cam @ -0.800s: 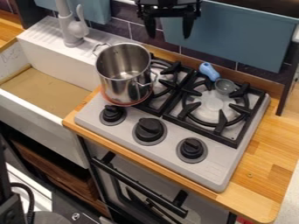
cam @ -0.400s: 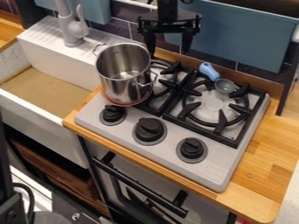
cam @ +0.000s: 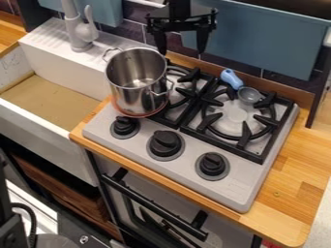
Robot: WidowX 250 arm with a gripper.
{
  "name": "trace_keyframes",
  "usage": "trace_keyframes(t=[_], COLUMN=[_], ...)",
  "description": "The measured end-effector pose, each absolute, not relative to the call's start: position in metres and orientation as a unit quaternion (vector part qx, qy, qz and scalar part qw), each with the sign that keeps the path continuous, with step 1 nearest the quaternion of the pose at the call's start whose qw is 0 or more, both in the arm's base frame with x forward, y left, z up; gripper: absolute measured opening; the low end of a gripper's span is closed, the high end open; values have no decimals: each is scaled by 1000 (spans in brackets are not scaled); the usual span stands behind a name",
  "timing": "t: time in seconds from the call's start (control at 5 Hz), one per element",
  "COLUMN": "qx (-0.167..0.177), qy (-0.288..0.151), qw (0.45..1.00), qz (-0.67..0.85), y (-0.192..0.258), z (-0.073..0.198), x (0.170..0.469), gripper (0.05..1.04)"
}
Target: Put the casserole to the bottom of the right burner
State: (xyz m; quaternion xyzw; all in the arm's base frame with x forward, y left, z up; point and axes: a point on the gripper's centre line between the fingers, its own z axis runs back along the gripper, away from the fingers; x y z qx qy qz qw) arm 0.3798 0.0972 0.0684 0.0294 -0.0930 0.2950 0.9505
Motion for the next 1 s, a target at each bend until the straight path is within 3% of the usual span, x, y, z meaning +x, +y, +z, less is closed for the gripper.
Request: trace_keyframes(t=[0.2,0.6,1.0], qx=[37,69,89], qy=[-116,-113,-118], qw=[937,914,900], qz=[327,382,410], y=[102,103,99], z=[82,70,63], x=[379,360,365], gripper=[1001,1001,1001])
